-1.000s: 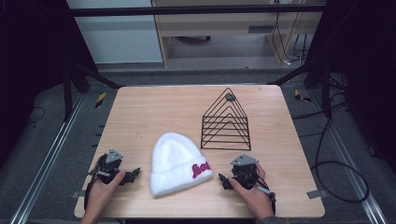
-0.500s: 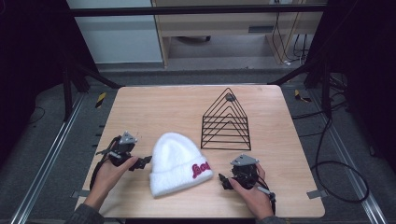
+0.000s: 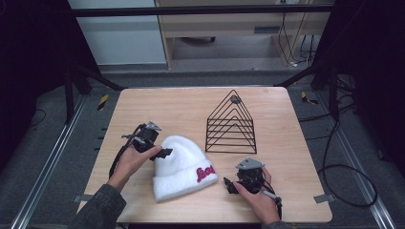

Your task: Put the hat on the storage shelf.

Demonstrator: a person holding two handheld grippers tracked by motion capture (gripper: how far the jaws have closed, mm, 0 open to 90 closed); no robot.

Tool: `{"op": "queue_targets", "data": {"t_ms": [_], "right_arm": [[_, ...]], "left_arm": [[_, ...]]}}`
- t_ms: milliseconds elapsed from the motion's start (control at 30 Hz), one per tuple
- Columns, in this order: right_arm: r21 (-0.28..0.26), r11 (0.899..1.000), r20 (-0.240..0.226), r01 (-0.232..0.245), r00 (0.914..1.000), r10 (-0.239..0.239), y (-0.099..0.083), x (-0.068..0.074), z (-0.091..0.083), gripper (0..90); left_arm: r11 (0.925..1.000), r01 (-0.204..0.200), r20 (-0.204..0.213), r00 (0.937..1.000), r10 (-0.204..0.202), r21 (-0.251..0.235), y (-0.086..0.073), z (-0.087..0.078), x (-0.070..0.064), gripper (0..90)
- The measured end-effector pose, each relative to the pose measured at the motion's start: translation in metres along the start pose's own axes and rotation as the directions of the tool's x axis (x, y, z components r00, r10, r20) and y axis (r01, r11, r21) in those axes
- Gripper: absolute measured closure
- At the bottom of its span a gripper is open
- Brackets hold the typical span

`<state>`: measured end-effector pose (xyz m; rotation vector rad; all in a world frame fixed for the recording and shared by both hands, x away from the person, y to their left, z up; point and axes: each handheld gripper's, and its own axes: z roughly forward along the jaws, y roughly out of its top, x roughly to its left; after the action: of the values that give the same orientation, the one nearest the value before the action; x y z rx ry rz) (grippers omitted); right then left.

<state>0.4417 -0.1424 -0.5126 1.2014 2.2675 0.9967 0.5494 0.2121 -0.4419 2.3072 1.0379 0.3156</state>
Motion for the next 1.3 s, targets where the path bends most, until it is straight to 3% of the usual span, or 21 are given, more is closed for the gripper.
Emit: {"op": "queue_targets", "data": {"t_ms": [333,467,533,633,733,800,833,867,900,1133,1267,1300], "right_arm": [[0.0,1.0,0.0,-0.002,1.0,0.002,0.0,0.0,0.0,8.8],[-0.001,1.0,0.0,-0.002,1.0,0.002,0.0,0.0,0.0,8.8],[0.0,1.0,0.0,-0.002,1.0,0.002,0.0,0.0,0.0,8.8],[0.0,1.0,0.0,-0.003,1.0,0.003,0.0,0.0,0.0,8.8],[-0.001,1.0,0.0,-0.003,1.0,0.003,0.0,0.0,0.0,8.8],[-0.001,1.0,0.0,-0.003,1.0,0.003,0.0,0.0,0.0,8.8],[-0.001,1.0,0.0,-0.003,1.0,0.003,0.0,0.0,0.0,8.8],[-0.001,1.0,0.0,-0.003,1.0,0.003,0.0,0.0,0.0,8.8],[-0.001,1.0,0.0,-0.003,1.0,0.003,0.0,0.0,0.0,8.8],[-0.001,1.0,0.0,-0.002,1.0,0.002,0.0,0.0,0.0,8.8],[0.0,1.0,0.0,-0.003,1.0,0.003,0.0,0.0,0.0,8.8],[0.0,1.0,0.0,-0.003,1.0,0.003,0.0,0.0,0.0,8.8]], "left_arm": [[0.9994,0.025,-0.022,0.9995,-0.024,0.025,0.002,0.016,0.004,26.6],[0.9977,0.057,-0.064,0.9964,-0.055,0.036,0.004,0.022,0.012,31.2],[0.9967,0.075,-0.058,0.9957,-0.073,0.032,0.005,0.024,0.016,34.3],[0.9966,0.069,-0.045,0.9967,-0.067,0.044,0.004,0.028,0.018,40.8],[0.997,0.06,-0.035,0.9977,-0.058,0.049,0.004,0.031,0.017,51.9],[0.9973,0.055,-0.018,0.9984,-0.054,0.049,0.004,0.033,0.017,63.9],[0.9979,0.048,-0.005,0.9989,-0.047,0.044,0.004,0.033,0.015,63.9],[0.9987,0.038,-0.002,0.9993,-0.038,0.034,0.005,0.032,0.013,75.4],[0.9987,0.038,-0.002,0.9993,-0.038,0.034,0.005,0.032,0.013,78.0],[0.9991,0.005,-0.017,0.9998,-0.005,-0.043,0.006,0.007,0.005,81.5],[0.9931,-0.041,-0.028,0.9989,0.038,-0.11,0.006,-0.018,-0.008,81.8],[0.9931,-0.041,-0.028,0.9989,0.038,-0.11,0.006,-0.018,-0.008,81.9]]}}
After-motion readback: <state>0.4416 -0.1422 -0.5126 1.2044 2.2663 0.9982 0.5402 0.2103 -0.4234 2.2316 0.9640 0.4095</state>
